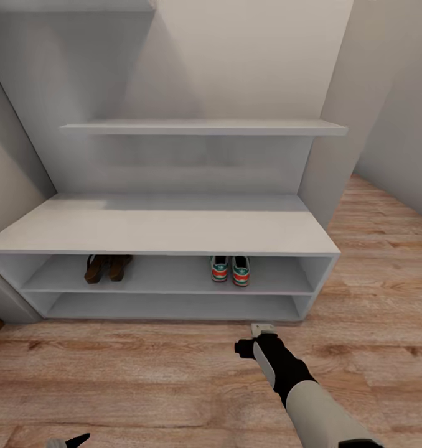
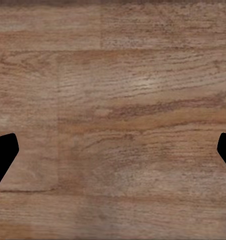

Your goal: Pick up the two gym shoes and the two sandals from the corridor floor and place them onto the hallstand (shoe rack) in the corridor, making sure they are on the rack and not on the floor. Arrange them so the two gym shoes are next to each other and the two sandals are next to each other.

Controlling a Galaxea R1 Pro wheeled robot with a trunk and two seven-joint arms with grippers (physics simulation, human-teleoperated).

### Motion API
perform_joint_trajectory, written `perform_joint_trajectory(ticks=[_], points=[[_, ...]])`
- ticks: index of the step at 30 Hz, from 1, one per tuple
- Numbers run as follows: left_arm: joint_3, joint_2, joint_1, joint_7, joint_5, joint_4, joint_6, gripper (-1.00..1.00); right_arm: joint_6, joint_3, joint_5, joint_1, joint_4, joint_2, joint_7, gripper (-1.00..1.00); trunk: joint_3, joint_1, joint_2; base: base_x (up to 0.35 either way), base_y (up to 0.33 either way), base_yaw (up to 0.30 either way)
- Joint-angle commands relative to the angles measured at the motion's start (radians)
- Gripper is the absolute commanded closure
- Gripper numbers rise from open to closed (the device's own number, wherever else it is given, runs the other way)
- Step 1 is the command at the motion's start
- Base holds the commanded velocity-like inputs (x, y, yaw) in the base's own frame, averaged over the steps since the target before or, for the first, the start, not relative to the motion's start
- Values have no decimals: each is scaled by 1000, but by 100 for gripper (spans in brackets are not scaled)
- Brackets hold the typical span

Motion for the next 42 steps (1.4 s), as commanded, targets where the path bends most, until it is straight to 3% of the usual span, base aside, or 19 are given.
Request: perform_joint_trajectory(ticks=[1,2,3,5,10,17,28,37,42], points=[[3,0,-1,-4,1,1,-3,-100,-24,1,-4,0,17,0,-6,-100,2,-4,7,0,0,0],[4,0,-1,4,1,1,-1,-100,-207,4,15,0,159,0,-6,-100,6,-8,14,0,0,0],[4,0,-1,5,1,1,0,-100,-258,5,30,0,195,0,-6,-100,9,-12,21,0,0,0],[4,0,-1,6,1,1,0,-100,-313,9,52,0,231,0,-6,-100,15,-19,35,0,0,0],[5,1,-1,8,1,1,1,-100,-512,23,151,0,372,0,-6,-100,31,-39,70,0,0,0],[5,1,-1,9,1,2,2,-100,-686,26,228,1,476,0,-8,-100,53,-65,119,0,0,0],[5,1,-1,27,1,6,1,-100,-865,27,262,45,505,0,-13,-100,87,-108,196,0,0,0],[5,0,-1,43,1,7,2,-100,-904,27,274,89,507,0,-13,-100,115,-142,259,0,0,0],[5,0,-1,45,2,7,2,-100,-909,28,277,120,508,-32,-12,-100,131,-161,294,0,0,0]])
